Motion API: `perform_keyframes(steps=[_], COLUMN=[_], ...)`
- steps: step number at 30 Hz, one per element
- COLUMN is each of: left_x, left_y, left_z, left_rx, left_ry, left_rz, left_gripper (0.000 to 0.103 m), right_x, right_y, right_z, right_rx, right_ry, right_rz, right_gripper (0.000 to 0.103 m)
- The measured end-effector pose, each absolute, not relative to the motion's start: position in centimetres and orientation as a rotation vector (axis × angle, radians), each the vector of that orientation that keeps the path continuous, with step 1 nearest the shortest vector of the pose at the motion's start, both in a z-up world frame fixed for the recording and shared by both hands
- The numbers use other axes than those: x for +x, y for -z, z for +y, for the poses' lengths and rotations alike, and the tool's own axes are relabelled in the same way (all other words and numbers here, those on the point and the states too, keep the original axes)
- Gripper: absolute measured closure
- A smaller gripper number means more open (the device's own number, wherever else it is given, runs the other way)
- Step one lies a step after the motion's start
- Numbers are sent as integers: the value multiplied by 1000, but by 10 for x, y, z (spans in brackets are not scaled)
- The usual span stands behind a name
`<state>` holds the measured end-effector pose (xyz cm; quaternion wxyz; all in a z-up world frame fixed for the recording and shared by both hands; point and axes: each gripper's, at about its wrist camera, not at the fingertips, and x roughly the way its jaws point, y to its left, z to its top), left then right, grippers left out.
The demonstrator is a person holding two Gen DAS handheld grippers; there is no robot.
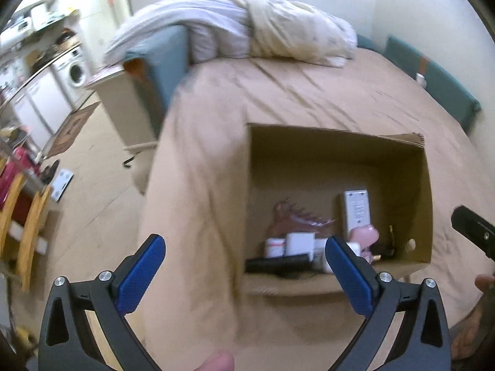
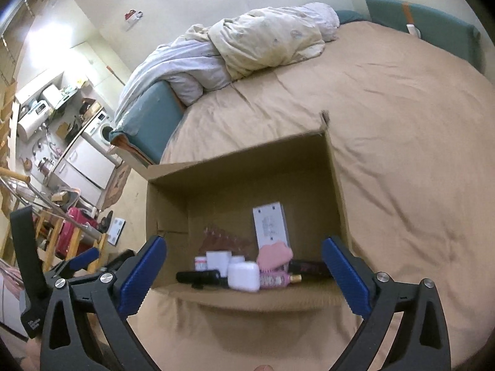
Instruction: Organize rigid objects
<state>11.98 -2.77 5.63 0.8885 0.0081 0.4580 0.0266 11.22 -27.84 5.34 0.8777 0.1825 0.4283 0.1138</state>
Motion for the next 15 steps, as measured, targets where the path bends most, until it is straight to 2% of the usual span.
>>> perform_keyframes(steps=[15], left_x=[42], left_y=[-36], left_z=[-23], left_rx=[-3], left_ry=[17], left_rz=[929], left_gripper=[0], right_x=[39], right_y=[-29], right_z=[-257], right_rx=[238], right_ry=[-194], right_rz=[931], right_gripper=[0])
